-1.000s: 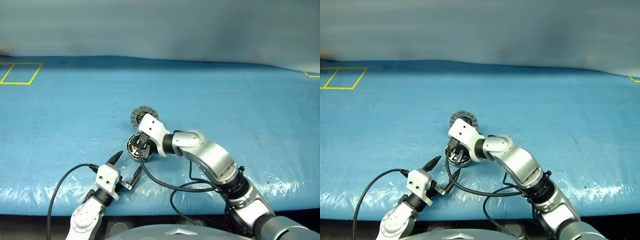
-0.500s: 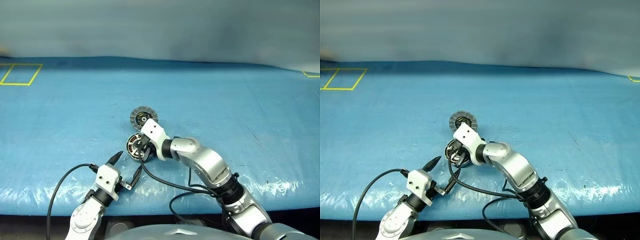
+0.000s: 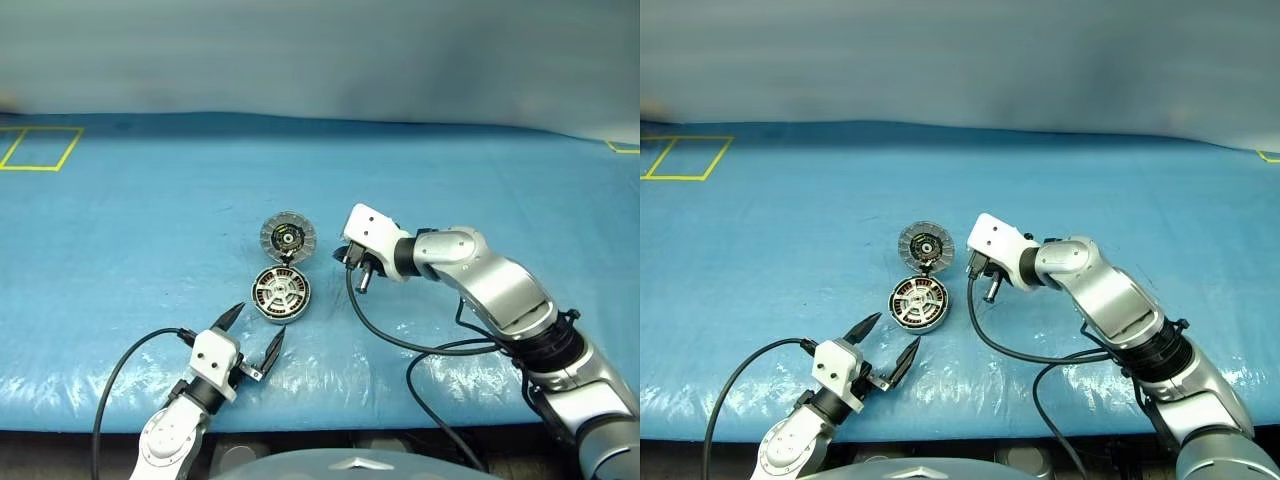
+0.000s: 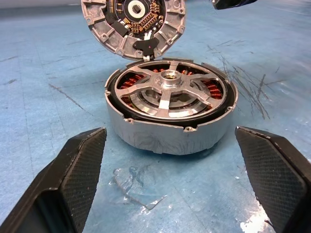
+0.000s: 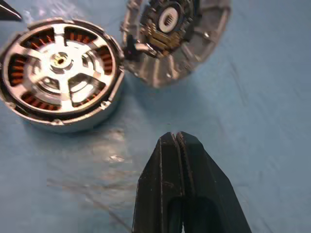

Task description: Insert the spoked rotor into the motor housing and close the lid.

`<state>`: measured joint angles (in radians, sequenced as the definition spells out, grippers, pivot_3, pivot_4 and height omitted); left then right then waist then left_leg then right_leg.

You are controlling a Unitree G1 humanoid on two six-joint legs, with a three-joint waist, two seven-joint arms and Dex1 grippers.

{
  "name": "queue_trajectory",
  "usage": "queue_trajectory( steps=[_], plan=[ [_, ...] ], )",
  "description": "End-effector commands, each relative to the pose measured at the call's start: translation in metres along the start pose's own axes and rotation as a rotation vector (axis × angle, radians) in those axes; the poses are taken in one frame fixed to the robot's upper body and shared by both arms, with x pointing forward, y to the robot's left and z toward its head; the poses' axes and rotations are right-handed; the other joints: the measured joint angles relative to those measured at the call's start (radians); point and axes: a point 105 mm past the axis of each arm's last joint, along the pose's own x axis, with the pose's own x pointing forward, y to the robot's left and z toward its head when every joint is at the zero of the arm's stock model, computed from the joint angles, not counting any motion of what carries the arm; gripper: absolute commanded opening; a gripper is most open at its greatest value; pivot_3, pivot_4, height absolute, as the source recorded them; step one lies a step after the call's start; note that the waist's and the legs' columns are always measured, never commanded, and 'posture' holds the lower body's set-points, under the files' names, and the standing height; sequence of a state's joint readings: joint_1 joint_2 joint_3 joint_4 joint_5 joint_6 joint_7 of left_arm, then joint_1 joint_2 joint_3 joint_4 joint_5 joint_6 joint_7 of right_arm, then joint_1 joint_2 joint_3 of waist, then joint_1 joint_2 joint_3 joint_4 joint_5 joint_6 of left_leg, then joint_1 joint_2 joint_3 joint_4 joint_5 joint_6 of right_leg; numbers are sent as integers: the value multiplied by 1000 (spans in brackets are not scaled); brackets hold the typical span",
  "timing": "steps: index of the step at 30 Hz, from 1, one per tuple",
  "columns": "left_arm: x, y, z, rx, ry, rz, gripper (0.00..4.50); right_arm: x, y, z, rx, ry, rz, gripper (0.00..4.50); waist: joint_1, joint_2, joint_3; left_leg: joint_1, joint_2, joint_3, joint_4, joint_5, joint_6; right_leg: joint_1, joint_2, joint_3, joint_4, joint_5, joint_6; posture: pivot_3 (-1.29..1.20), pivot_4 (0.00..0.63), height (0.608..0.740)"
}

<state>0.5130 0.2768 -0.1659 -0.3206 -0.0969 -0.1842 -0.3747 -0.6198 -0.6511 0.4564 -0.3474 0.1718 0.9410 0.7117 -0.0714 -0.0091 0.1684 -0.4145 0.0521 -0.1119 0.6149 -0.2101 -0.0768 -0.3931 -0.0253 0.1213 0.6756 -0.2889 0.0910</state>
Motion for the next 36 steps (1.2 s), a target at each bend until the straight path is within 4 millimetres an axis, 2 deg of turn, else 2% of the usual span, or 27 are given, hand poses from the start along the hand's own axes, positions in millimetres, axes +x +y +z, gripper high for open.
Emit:
queue_trajectory(
  steps=[1,3,5,9,14,18,24,31,36],
  plan=[
    [2,-2,12,13,-47,-17,4500,10,-34,6,-39,0,-161,51,-3,0,0,0,0,0,0,0,0,0,0,0,0,1,1,0,150,740],
    [3,-2,12,16,-48,-21,4500,22,-53,12,-12,-50,-238,51,-3,0,0,0,0,0,0,0,0,0,0,0,0,2,1,0,150,740],
    [3,-2,13,18,-49,-24,4500,36,-64,22,20,-138,-257,51,-6,0,1,0,0,0,0,0,0,0,0,0,0,4,-1,0,150,740],
    [5,-1,14,25,-53,-24,4500,57,-59,45,255,-317,-76,51,-8,0,1,-1,0,0,0,0,0,0,0,0,0,5,-2,0,150,740],
    [4,0,15,30,-52,-10,4500,62,-32,62,449,-396,291,51,-5,2,2,-1,-1,-1,-1,0,0,1,0,0,0,5,-2,0,150,740],
    [3,0,17,25,-52,6,4500,53,-6,68,521,-411,537,51,-6,3,3,0,-1,-1,-1,0,0,1,0,0,1,5,-2,0,150,740],
    [0,-1,18,18,-46,28,4500,33,25,76,630,-498,764,51,-8,4,3,0,0,-1,-1,0,0,0,0,0,2,4,-2,0,150,740],
    [-1,-3,19,13,-34,17,4500,41,71,50,723,-404,775,51,-8,4,3,0,0,-1,0,0,0,0,0,0,2,4,-2,0,150,740],
    [2,-2,20,20,-28,-2,4500,53,91,20,806,-316,669,51,-8,4,3,0,0,-1,1,0,0,0,1,0,2,3,1,0,150,740]
  ],
)
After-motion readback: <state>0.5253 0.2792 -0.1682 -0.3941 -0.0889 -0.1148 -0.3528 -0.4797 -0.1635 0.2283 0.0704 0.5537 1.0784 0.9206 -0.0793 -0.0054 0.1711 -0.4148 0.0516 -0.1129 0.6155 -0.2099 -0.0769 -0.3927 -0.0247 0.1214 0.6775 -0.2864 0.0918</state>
